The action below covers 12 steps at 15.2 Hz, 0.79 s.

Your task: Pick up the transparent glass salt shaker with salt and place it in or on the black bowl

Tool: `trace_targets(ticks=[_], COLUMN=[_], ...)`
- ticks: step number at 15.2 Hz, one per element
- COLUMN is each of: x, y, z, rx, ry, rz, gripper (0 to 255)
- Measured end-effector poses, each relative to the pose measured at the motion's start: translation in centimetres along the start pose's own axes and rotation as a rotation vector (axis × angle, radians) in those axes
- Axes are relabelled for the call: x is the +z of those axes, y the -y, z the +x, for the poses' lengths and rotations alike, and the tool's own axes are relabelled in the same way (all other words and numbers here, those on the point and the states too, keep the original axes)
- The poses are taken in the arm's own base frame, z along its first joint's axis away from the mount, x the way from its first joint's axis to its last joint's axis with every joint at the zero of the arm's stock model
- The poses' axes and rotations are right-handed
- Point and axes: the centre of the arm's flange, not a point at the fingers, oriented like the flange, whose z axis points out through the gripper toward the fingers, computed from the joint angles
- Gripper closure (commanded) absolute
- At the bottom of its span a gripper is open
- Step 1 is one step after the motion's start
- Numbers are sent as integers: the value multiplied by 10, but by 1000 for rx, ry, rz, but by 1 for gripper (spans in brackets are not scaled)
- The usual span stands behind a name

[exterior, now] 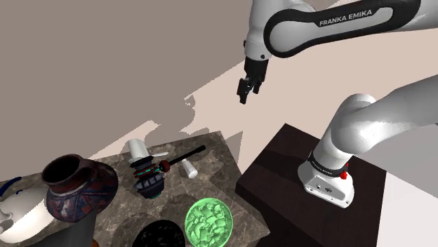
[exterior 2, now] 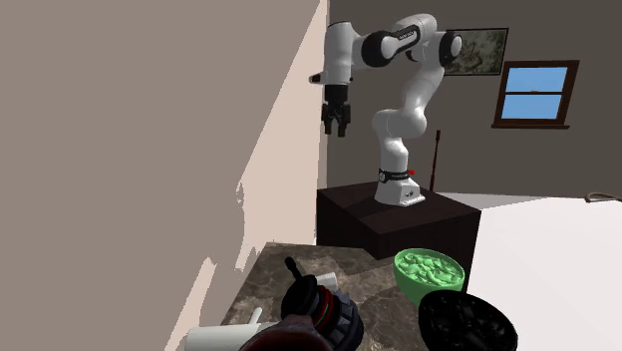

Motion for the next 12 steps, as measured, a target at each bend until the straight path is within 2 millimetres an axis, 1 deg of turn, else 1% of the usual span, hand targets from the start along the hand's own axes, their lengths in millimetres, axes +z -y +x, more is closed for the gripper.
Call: trace_targets(ticks=[1, 3, 4, 6, 7, 10, 12], x=[9, 28, 42, 59, 70, 101, 124], y=[9, 21, 24, 46, 55, 73, 89], z=[4, 13, 19, 24, 28, 40, 51], rx=[5, 16, 21, 31, 36, 53, 63], ry=[-1, -3, -3, -7, -7, -11, -13], rz=[-4, -12, -16, -24, -28, -40, -47], gripper=[0, 0, 0, 0, 0, 0, 0])
